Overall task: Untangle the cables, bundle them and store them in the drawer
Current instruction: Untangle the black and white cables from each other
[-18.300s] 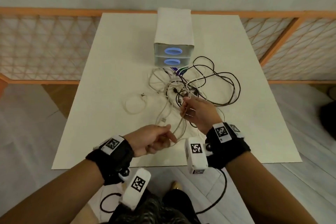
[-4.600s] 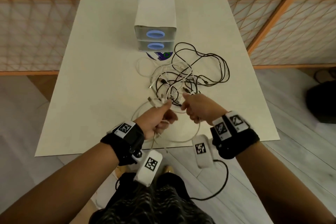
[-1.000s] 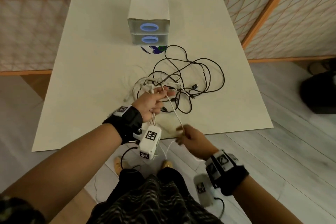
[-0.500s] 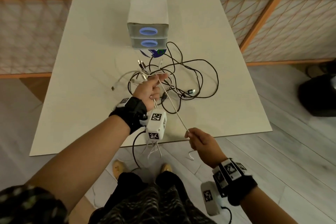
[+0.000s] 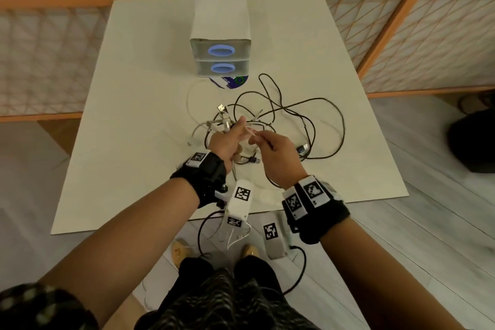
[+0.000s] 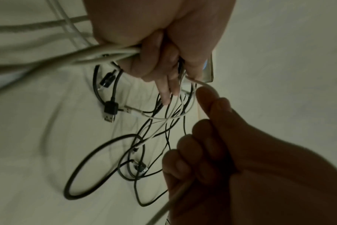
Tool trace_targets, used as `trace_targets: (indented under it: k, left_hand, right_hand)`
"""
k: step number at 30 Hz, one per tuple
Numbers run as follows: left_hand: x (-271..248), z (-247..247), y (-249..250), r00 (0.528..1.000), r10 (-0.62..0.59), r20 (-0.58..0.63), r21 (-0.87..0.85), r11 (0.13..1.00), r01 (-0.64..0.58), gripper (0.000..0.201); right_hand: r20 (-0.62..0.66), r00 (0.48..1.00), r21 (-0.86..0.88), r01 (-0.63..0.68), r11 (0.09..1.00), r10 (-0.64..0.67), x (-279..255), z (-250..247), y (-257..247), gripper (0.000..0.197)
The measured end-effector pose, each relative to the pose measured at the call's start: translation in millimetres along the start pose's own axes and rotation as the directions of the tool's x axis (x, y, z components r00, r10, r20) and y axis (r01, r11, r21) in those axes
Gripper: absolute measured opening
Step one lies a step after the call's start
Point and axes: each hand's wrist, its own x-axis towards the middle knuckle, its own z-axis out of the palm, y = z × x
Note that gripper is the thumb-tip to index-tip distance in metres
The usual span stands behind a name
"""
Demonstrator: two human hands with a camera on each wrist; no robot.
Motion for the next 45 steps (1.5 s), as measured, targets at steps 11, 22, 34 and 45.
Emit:
trace_targets:
  k: [11, 22, 34, 45]
  left_hand:
    - [46.0, -37.8, 28.1, 0.977, -0.073, -0.201, -0.466, 0.884, -0.030, 0.035]
    - [9.9, -49.7, -4.3, 0.998, 0.066, -0.020, 0.016, 0.998, -0.066, 0.046]
    - [-64.2, -74.1, -17.8, 0.926, -0.009, 0.377, -0.086, 0.995, 0.044, 0.027]
    - [-69.6, -68.7, -16.3, 0.946, 0.051, 0.319, 0.247, 0.959, -0.135, 0.038]
  right_hand:
    - [-0.188, 0.977, 0.144, 0.125, 0.982, -0.097, -6.4, -56.1, -14.1, 0.023]
    - [0.127, 0.980, 0.167, 0.131, 0.977, -0.153, -48.8, -60.9, 29.5, 0.019]
    - [0.522, 0.816, -0.391, -0.029, 0.920, 0.248, -74.1, -5.8, 88.3, 0.025]
    - [0.109, 0.964, -0.526, -0.152, 0.837, 0.244, 26.5, 7.8, 79.0, 0.032]
